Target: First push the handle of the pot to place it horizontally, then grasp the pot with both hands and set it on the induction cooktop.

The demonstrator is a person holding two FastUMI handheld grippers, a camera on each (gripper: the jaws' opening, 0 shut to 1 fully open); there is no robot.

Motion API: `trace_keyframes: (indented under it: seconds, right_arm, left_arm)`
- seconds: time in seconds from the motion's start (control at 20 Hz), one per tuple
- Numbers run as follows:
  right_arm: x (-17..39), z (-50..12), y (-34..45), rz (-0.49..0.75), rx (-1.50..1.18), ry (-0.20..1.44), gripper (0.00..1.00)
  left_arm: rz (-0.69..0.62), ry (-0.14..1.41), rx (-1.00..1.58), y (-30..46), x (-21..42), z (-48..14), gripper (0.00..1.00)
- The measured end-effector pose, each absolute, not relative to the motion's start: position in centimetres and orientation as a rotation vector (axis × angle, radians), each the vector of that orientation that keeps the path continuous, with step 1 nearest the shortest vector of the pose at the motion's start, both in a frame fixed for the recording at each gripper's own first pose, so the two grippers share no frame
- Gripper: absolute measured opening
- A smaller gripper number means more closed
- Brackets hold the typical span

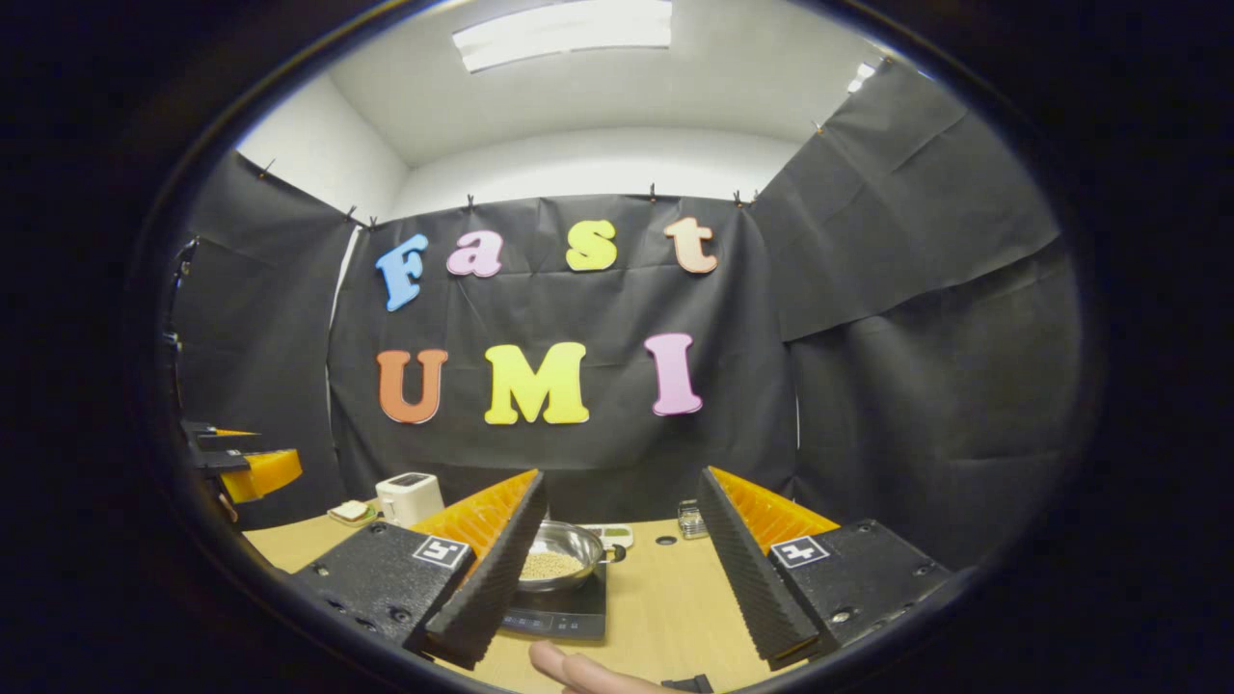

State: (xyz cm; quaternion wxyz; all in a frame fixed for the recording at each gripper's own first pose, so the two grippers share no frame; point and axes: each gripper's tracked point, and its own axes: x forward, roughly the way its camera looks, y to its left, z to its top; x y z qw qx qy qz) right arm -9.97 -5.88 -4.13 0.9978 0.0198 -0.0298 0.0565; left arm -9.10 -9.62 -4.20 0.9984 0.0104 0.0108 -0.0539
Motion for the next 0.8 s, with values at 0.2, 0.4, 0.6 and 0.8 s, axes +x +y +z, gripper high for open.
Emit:
trace_keyframes:
  seconds: [0.2, 0.4, 0.6, 0.8]
  right_arm:
    - [-10.19, -4.39, -5.6, 0.132, 0.049, -0.058, 0.97]
    - [-10.24, -4.58, -5.72, 0.133, 0.053, -0.063, 0.96]
    - [-10.23, -4.76, -6.17, 0.132, 0.057, -0.068, 0.96]
    - [-10.14, -5.03, -5.94, 0.145, 0.057, -0.063, 0.96]
  left_arm:
    - [-0.11, 0.018, 0.019, -9.68, -9.15, -4.15, 0.95]
    - [-0.107, 0.011, 0.019, -10.04, -9.14, -3.85, 0.95]
    - [-0.104, 0.012, 0.003, -9.95, -9.39, -3.92, 0.96]
    - [-0.093, 0.009, 0.002, -9.67, -9.36, -3.71, 0.87]
